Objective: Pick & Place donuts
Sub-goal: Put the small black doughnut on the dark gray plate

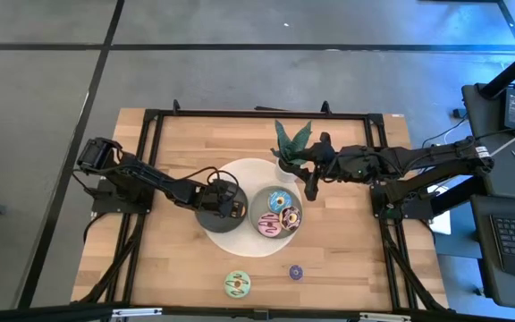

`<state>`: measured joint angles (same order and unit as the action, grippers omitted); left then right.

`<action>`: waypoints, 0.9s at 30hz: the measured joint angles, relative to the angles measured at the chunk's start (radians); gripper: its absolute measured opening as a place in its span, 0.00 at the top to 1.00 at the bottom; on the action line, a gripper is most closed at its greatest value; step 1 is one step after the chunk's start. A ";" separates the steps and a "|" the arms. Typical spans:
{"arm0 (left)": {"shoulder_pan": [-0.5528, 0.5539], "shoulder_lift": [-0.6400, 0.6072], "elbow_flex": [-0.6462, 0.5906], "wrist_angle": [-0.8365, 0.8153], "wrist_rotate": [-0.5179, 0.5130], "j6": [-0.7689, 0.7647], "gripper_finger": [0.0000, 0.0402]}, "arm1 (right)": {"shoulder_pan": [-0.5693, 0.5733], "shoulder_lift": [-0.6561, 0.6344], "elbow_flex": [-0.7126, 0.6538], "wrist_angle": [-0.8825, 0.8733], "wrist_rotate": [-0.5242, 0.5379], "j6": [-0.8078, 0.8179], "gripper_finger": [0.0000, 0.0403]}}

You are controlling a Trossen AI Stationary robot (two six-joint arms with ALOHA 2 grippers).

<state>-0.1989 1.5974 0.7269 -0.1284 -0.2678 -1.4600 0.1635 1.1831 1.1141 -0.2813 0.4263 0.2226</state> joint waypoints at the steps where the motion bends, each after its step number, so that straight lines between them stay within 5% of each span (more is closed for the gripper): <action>1: 0.000 0.000 0.000 0.000 0.000 0.004 0.92 | 0.000 0.000 0.000 0.000 0.000 0.000 0.51; 20: 0.001 -0.073 0.000 -0.010 -0.074 0.158 0.97 | 0.000 0.000 0.000 -0.003 0.000 0.000 0.51; 27: 0.005 -0.133 -0.001 -0.040 -0.182 0.478 0.97 | 0.000 0.000 0.000 -0.035 0.000 0.003 0.51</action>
<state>-0.1938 1.4640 0.7261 -0.1680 -0.4494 -0.9820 0.1638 1.1831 1.1141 -0.3161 0.4259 0.2260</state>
